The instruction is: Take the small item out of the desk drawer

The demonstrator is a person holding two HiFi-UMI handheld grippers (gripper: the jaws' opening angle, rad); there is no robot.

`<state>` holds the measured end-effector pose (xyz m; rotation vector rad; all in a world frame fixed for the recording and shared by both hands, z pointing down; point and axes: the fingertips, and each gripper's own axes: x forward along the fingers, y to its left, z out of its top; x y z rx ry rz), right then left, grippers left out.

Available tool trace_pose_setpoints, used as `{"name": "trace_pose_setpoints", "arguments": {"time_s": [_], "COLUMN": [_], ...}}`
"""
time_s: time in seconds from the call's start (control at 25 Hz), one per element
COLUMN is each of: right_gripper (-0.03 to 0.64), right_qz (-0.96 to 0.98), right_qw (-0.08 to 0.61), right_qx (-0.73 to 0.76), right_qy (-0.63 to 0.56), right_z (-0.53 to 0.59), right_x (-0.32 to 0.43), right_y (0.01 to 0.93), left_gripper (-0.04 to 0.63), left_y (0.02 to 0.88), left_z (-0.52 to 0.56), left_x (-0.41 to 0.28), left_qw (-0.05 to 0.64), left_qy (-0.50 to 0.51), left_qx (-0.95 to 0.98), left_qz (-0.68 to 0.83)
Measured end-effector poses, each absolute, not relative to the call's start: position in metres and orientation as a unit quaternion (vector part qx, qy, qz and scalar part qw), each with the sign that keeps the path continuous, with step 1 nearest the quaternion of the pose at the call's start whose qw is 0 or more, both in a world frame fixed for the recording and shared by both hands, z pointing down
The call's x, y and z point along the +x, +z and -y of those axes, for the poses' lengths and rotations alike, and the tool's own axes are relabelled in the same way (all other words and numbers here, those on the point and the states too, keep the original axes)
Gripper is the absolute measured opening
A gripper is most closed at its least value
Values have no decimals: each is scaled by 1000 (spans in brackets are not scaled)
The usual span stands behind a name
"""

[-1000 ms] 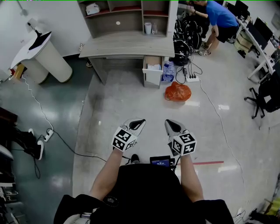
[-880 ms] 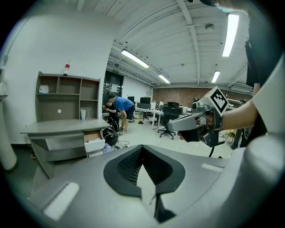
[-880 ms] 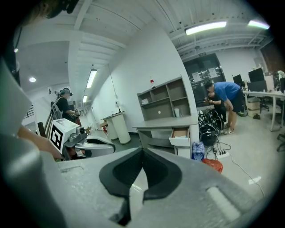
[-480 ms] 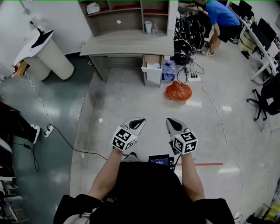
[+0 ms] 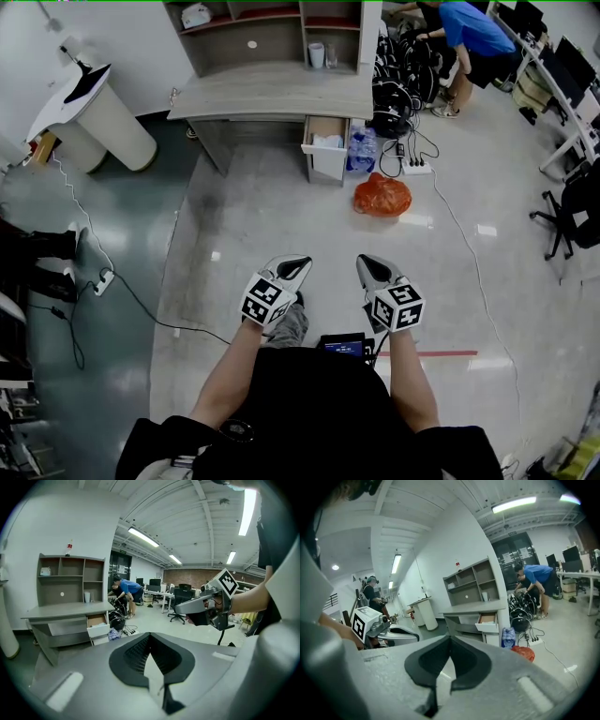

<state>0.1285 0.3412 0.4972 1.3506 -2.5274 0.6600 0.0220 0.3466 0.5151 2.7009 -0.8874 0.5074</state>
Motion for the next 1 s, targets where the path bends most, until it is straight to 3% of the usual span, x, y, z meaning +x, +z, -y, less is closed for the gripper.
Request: {"name": "trace_pose_setpoints", "arguments": {"time_s": [1.0], "right_gripper": [-3], "right_qz": [826], "right_qw": [130], "right_qx": [501], "right_qy": [224], "right_z": [-184], "right_x": [70], "right_y": [501], "left_gripper": [0], "left_y": [532], "left_z": [-179], "left_x": [-26], "left_qw": [150], "left_qy": [157], "left_qx": [943], "left_qz": [251]}}
